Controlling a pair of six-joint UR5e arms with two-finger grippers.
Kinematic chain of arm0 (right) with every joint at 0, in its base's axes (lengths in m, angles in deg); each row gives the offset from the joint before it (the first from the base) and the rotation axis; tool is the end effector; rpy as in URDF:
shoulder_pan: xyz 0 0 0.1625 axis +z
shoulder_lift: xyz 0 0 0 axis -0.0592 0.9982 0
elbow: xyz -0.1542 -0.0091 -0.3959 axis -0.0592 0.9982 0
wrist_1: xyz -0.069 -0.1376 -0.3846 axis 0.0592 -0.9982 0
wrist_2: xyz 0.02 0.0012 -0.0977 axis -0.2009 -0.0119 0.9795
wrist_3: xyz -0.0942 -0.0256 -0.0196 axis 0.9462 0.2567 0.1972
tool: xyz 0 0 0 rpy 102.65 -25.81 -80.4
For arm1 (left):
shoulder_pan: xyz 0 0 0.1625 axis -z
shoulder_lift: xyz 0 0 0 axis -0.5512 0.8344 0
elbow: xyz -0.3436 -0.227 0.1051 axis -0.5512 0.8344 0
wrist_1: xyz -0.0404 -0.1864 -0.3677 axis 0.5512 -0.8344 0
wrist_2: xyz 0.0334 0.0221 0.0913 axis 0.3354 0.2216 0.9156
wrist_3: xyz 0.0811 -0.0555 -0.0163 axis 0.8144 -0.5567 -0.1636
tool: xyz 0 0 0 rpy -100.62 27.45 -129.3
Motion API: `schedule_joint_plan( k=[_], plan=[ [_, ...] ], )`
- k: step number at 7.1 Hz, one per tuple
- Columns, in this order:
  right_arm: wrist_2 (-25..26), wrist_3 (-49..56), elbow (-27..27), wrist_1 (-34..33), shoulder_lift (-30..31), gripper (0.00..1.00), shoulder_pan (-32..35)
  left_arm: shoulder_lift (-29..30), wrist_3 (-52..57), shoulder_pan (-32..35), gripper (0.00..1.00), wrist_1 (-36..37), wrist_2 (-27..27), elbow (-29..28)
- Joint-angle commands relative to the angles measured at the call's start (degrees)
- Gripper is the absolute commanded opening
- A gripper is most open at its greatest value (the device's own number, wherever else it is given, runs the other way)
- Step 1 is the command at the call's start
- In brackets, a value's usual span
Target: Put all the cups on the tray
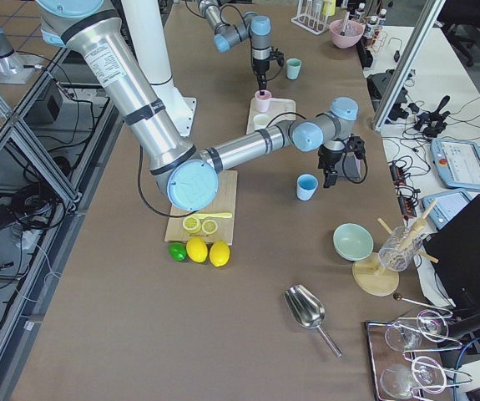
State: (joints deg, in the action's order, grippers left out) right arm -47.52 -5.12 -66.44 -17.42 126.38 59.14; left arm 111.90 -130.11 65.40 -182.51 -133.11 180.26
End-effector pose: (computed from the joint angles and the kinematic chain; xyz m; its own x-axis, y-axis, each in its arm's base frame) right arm -0.2669 -0.6756 0.4283 0.7348 -0.1192 0.6677 0.0719 0.9926 0.0981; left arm 0.5210 -0.4435 0.2284 0.6045 -0.1913 -0.7733 0.1946 0.9768 -0.0895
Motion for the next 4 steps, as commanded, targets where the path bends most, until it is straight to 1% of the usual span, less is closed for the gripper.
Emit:
schedule_joint_plan(
  k=[1,2,3,4],
  plan=[
    [-0.6,1.8,0.7,0.2,2.4,0.98,0.0,0.5,0.2,0.1,0.97,0.1,0.0,0.5],
    [-0.7,1.6,0.2,1.2,3.8,0.94,-1.2,0.5,0.6,1.5,0.97,0.1,0.0,0.6],
    [-0.8,1.4,1.1,2.7,4.3,0.93,-2.1,0.2,4.6,5.4,0.97,0.5,-0.8,1.2],
    [-0.9,0.2,0.9,3.0,4.3,0.93,-2.8,-0.3,7.6,8.4,0.97,1.5,-2.9,1.2]
  ],
)
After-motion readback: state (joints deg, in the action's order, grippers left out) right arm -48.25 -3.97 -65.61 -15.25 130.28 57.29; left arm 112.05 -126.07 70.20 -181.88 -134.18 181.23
